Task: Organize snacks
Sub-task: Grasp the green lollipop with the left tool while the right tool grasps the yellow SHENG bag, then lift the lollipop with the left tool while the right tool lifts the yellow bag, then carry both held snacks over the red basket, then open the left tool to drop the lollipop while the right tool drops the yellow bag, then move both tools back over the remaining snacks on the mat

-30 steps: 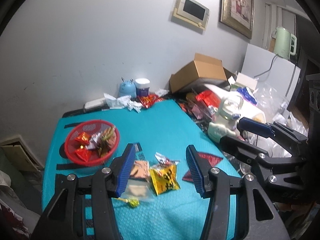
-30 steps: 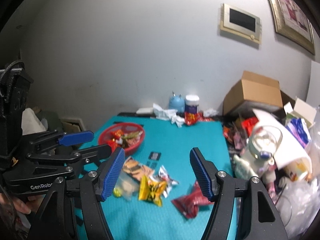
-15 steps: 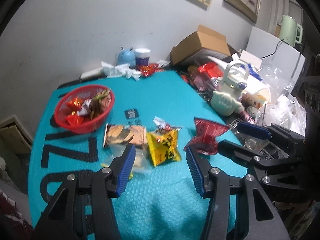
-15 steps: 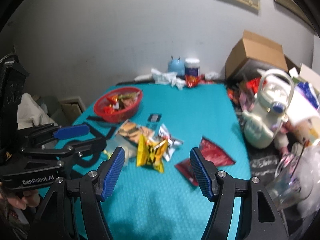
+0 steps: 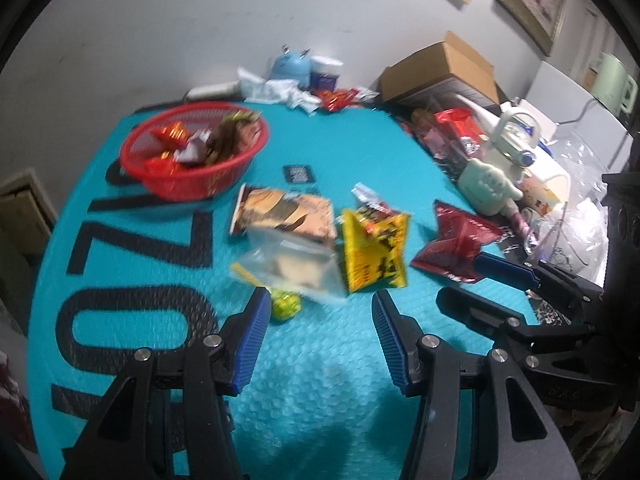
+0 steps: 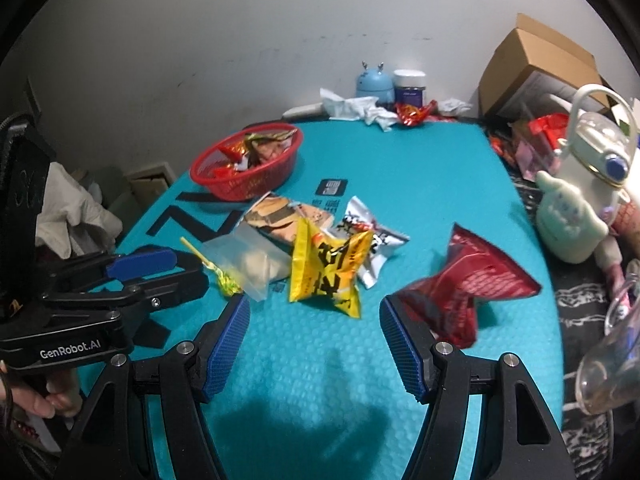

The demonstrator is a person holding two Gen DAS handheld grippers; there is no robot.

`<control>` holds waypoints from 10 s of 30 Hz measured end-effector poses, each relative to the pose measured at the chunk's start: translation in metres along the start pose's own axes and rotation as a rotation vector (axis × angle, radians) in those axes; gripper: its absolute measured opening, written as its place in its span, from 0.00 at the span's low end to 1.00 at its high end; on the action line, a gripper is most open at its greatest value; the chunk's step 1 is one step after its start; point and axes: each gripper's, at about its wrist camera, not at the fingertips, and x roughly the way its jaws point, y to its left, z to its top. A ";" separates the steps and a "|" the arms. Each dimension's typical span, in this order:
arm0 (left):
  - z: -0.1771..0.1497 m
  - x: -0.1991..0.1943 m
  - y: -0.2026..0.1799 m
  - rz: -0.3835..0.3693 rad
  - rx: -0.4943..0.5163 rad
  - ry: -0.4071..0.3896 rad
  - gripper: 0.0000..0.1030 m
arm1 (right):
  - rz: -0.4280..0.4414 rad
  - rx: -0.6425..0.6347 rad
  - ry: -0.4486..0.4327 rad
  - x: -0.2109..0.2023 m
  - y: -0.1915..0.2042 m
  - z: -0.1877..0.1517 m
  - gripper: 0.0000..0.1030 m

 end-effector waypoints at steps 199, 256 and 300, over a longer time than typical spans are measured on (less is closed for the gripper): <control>0.158 0.107 0.137 0.132 -0.112 0.163 0.26 | 0.144 -0.184 -0.075 0.169 0.048 0.204 0.31; 0.183 -0.006 0.101 0.245 -0.072 -0.121 0.73 | 0.140 -0.173 -0.161 0.078 0.046 0.204 0.45; 0.092 -0.102 -0.055 -0.053 0.118 -0.286 0.74 | -0.077 -0.099 -0.356 -0.125 0.019 0.091 0.60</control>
